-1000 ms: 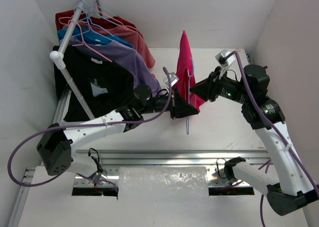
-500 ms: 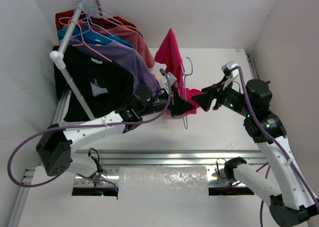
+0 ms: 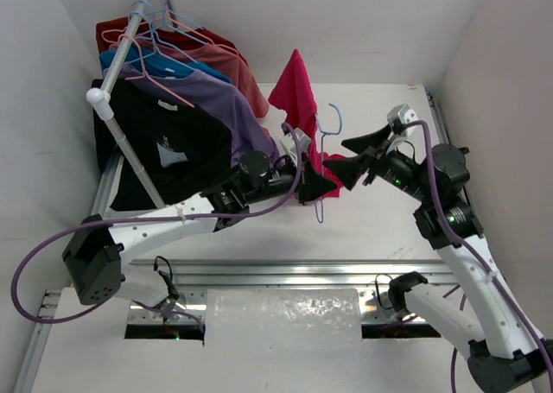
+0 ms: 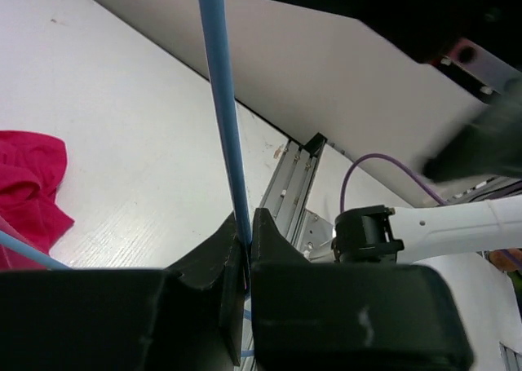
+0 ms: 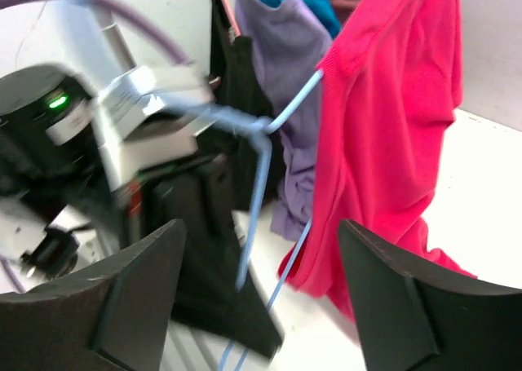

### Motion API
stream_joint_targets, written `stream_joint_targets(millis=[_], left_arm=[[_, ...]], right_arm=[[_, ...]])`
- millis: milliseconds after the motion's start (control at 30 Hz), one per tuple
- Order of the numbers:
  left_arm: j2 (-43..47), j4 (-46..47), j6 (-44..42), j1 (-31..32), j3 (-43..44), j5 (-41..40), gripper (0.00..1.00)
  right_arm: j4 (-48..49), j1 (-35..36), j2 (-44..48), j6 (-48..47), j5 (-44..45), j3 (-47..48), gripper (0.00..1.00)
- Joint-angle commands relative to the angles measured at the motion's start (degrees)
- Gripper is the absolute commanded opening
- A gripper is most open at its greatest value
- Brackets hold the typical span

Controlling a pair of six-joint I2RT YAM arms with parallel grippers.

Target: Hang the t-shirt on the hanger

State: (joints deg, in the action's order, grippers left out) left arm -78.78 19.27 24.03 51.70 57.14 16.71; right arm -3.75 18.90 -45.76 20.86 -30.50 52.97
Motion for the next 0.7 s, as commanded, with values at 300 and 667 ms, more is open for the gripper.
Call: stream_joint_targets(millis=[300,667], left_arm=[[-4.1,-0.1,-2.5,3.5,8.9,-6.1,0.00],[-5.2,-6.9,-4.9,4.4,13.4,-9.6,0.00]], right_arm=[[16.6,2.1,-7.6,-0.6,9.2,0.4,0.31],[29.2,2.9,-4.1,2.6,15.1,-7.4,0.00]])
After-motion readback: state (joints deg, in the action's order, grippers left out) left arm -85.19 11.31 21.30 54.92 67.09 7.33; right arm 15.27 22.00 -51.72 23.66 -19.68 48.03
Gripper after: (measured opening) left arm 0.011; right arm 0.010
